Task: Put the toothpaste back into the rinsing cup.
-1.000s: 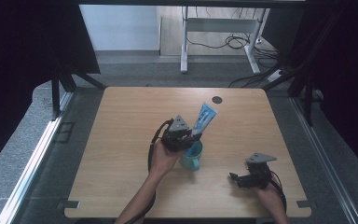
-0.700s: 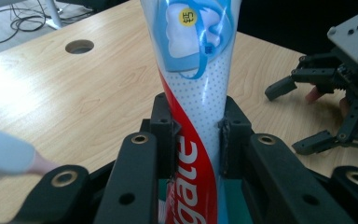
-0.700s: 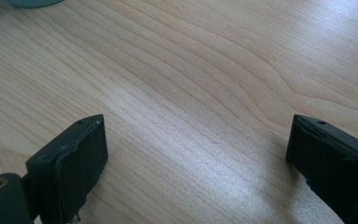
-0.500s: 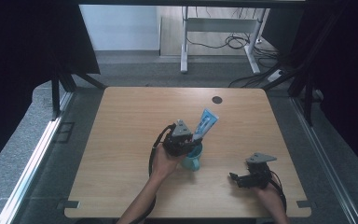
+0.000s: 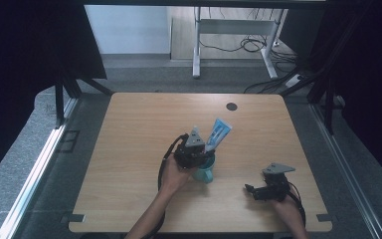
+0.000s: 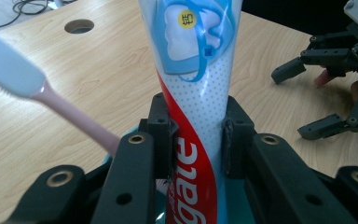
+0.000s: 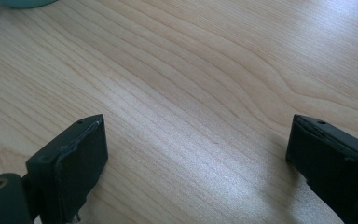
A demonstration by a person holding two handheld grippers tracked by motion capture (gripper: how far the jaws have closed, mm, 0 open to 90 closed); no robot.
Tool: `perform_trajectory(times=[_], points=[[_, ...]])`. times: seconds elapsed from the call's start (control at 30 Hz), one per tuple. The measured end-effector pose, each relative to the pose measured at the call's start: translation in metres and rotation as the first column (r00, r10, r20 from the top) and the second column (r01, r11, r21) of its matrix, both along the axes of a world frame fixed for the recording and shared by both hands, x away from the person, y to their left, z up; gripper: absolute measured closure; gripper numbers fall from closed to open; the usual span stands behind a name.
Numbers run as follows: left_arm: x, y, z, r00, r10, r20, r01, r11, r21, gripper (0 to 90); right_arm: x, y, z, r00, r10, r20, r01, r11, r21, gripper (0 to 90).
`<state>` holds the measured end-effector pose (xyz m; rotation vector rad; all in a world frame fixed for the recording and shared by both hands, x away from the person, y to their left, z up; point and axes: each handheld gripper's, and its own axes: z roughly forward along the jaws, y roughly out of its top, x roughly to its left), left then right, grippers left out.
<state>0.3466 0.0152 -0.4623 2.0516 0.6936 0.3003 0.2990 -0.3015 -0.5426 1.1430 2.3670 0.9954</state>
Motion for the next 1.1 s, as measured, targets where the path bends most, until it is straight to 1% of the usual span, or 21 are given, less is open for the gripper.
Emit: perform_trajectory(times=[0.1,0.2,0.23,0.3,0.4,0.6,0.73,0.83,0.93,1.1], points=[[-0.0014,0.0003,-0.0017,1.0000,0.002,0.000,-0.002,0.9998,0.017,69.3,0.0000,0.0000,0.0000,1.0000,0.000,0.000,0.000,1.000,0.000,4.9],[-0.0018,-0.0003,-0.0038,1.0000,0.005,-0.003,-0.004,0.9988,0.048,68.4,0.0000,0.0000,0.0000,1.0000,0.000,0.000,0.000,1.000,0.000,4.9],[-0.0019,-0.0004,-0.0050,1.0000,0.006,-0.006,-0.006,0.9987,0.050,67.1,0.0000,0.0000,0.0001,1.0000,-0.001,0.001,0.001,1.000,-0.001,4.9],[-0.0019,0.0009,-0.0053,0.9999,0.006,-0.013,-0.005,0.9994,0.035,65.7,0.0000,0.0000,0.0000,1.0000,0.000,0.000,0.000,1.000,0.000,5.0],[-0.0015,0.0014,-0.0052,0.9998,0.007,-0.019,-0.006,0.9995,0.031,65.7,0.0000,0.0000,0.0000,1.0000,0.000,0.000,0.000,1.000,0.000,4.9],[-0.0007,0.0019,-0.0051,0.9990,0.008,-0.043,-0.007,0.9997,0.022,64.5,-0.0001,0.0001,0.0000,1.0000,0.000,-0.001,0.000,1.000,0.001,5.0],[-0.0011,0.0023,-0.0039,0.9990,0.007,-0.044,-0.006,0.9997,0.023,63.3,-0.0001,0.0001,0.0001,1.0000,-0.001,0.000,0.001,1.000,0.000,5.0],[-0.0020,0.0041,-0.0023,0.9992,0.008,-0.039,-0.008,1.0000,0.004,60.0,0.0000,0.0000,0.0000,1.0000,0.000,0.000,0.000,1.000,0.000,4.9],[-0.0037,0.0058,-0.0006,0.9994,0.014,-0.031,-0.014,0.9999,0.002,55.5,-0.0001,0.0001,0.0000,1.0000,-0.001,0.001,0.001,1.000,-0.001,5.0],[-0.0061,0.0078,0.0002,0.9994,0.013,-0.033,-0.013,0.9999,-0.002,48.0,-0.0001,0.0001,0.0000,1.0000,-0.001,-0.001,0.001,1.000,0.000,4.9]])
